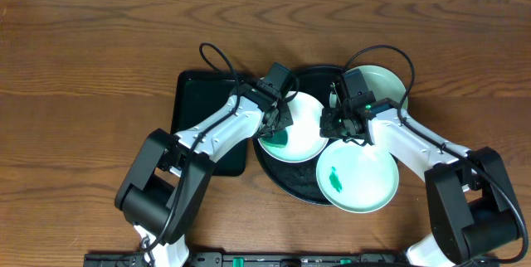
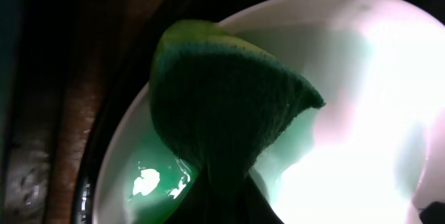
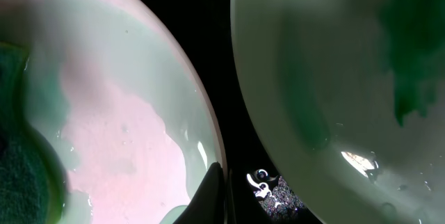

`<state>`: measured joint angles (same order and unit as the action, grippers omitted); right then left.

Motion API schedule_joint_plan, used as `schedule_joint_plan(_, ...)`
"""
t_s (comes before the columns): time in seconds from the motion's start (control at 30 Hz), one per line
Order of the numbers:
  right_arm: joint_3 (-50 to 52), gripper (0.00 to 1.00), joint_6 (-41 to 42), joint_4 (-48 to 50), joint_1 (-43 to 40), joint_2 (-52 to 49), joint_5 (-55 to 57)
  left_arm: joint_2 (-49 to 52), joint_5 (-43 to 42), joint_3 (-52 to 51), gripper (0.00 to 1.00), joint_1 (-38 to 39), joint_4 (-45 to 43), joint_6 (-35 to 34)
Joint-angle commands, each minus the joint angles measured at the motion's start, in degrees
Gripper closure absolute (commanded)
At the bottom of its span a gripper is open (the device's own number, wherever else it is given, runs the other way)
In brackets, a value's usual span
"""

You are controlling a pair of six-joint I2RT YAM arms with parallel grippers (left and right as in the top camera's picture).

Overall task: Clean dirty plates on tray and stack at the side
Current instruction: 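Keep scrubbing the white plate surface with the held sponge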

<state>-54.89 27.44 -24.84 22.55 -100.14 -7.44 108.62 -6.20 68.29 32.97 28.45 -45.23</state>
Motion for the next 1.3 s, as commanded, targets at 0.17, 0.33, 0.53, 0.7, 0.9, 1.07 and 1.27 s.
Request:
schedule_joint_plan(0.17, 0.2, 0.99, -0.3, 0.2, 0.8, -0.3, -2.3, 2.8, -16.2, -0.3, 0.93, 0.3, -4.4, -0.9)
schedule_joint_plan(0.33, 0.2, 0.99, -0.3, 0.2, 0.8, -0.3, -2.3, 1.5, -18.7, -0.3, 0.93, 0.2, -6.8, -0.9)
schedule_joint_plan(0.53, 0.2, 0.99, -0.3, 0.2, 0.8, -0.3, -2.3, -3.0, -17.6, -0.3, 0.93, 0.2, -6.7, 2.3)
schedule_joint_plan(0.7, 0.2, 0.99, -0.3, 0.2, 0.8, -0.3, -2.3, -6.4, -4.5, -0.3, 0.93, 0.2, -3.4, 4.5)
schedule_joint_plan(0.9, 0.2, 0.99, -0.3, 0.2, 0.8, -0.3, -2.3, -6.4, 1.4, -0.3, 0.93, 0.2, 0.7, 4.2)
schedule_joint_plan(1.07, 0.2, 0.99, -0.3, 0.2, 0.8, -0.3, -2.3, -6.3, 4.2, -0.8, 0.93, 0.2, 4.1, 1.6)
schedule_joint_plan(1.27, 0.2, 0.99, -0.3, 0.2, 0.8, -0.3, -2.3, -5.2, 4.0, -3.6, 0.93, 0.3, 2.1, -0.6)
